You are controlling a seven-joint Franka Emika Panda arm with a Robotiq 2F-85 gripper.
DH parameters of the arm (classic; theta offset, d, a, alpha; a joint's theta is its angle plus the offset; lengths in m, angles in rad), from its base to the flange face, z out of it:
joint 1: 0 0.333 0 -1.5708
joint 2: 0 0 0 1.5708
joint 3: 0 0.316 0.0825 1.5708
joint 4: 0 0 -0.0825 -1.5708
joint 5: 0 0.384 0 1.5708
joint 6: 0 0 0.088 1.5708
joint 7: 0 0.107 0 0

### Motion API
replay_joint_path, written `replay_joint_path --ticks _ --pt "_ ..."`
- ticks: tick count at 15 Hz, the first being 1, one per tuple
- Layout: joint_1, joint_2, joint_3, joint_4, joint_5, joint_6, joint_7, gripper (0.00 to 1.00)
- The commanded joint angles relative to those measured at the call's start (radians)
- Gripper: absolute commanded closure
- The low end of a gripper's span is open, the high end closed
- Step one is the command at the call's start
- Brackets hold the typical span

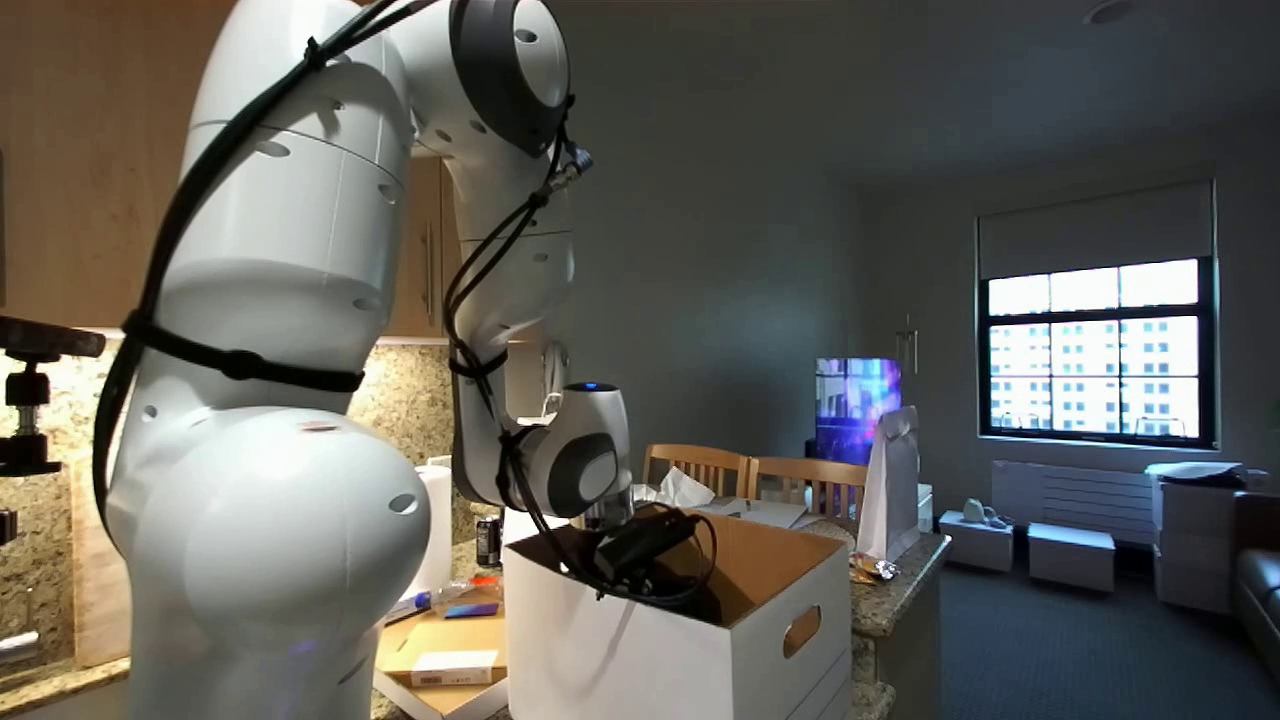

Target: Pick up two bottles from the box and put them on the box cover

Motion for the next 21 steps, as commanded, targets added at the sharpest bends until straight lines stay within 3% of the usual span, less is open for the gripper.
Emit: replay_joint_path --ticks 1,8,21 --pt "-0.039 -0.002 0.055 -0.056 0.047 -0.007 -0.043 0.00" --pt "-0.021 -0.019 0.025 -0.088 0.006 0.001 0.001 0.00" --pt "-0.014 -0.010 0.092 -0.079 0.014 -0.008 -0.004 0.00"
